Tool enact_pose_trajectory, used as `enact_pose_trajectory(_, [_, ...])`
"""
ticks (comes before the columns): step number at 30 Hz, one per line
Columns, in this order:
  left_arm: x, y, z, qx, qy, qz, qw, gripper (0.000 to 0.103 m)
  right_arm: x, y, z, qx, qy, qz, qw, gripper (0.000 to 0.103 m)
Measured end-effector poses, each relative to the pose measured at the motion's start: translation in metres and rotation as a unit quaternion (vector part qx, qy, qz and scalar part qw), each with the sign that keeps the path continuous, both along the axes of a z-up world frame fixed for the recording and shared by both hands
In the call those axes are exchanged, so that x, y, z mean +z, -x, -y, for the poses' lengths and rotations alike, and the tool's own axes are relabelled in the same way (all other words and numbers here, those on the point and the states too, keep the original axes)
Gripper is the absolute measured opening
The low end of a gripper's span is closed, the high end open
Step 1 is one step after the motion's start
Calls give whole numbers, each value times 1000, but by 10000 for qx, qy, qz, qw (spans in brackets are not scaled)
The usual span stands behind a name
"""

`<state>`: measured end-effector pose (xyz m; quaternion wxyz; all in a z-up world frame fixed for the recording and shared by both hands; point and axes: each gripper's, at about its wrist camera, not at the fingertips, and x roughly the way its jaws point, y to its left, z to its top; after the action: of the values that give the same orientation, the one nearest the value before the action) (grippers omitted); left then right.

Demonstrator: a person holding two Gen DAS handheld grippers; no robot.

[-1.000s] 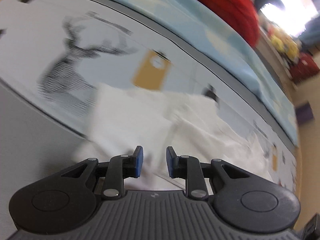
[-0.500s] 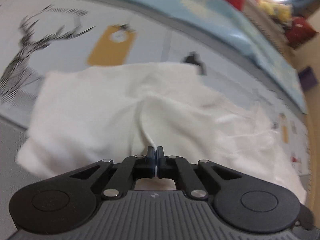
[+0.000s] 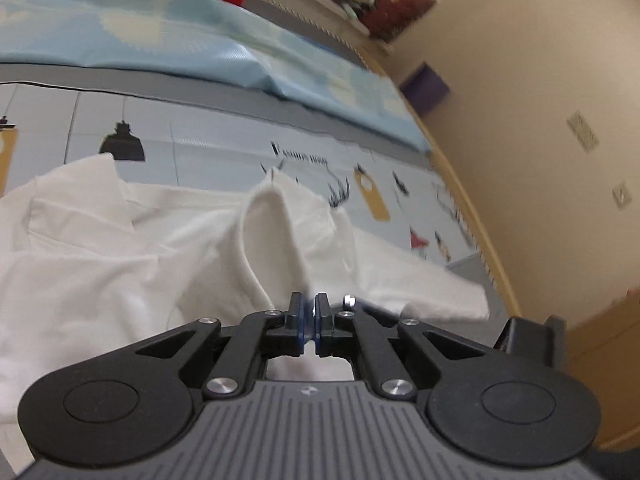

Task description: Fold small clothes

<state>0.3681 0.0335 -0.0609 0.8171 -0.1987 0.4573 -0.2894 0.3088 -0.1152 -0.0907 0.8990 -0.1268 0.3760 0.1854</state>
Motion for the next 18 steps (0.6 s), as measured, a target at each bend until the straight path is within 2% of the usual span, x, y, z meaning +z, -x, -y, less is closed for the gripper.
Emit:
enact_pose_trajectory(2, [4,-4,-20,487,149,34,9987,17,0,-5,7,-281,12,-18,9996,8])
enact_pose_trajectory(4, [11,-6,-45,1178,41,89,9930,20,3,-11,21,-704,-116,2,9975,8])
enact_pose_trajectory(6, [14,-7,-69,1950,-352,107,9801,20,12,-19,45,-1293,-495,47,9904,8])
enact_pose_trajectory(8, [11,-7,-92,2629,-777,-63,9617,20,25,-23,75,-2028,-945,299,9742,8])
enact_pose_trajectory(10, [6,-6,-106,3024,-1181,-280,9454,20,37,-23,108,-2794,-1285,697,9490,8])
enact_pose_trajectory(12, [-3,-5,-116,3221,-1477,-583,9333,20,33,-29,133,-3296,-1170,645,9346,8])
enact_pose_trajectory(14, [-7,-5,-121,3273,-1579,-747,9286,20,18,-37,156,-3706,-1179,113,9212,8])
enact_pose_trajectory(15, [-9,-4,-124,3265,-1575,-795,9286,20,10,-38,169,-3962,-1284,-141,9090,8])
enact_pose_trajectory(16, [-10,-3,-124,3232,-1541,-823,9301,20,3,-37,179,-4191,-1373,-340,8969,8])
enact_pose_trajectory(18, [-11,-3,-121,3127,-1507,-843,9340,20,-1,-34,190,-4393,-1527,-457,8841,8])
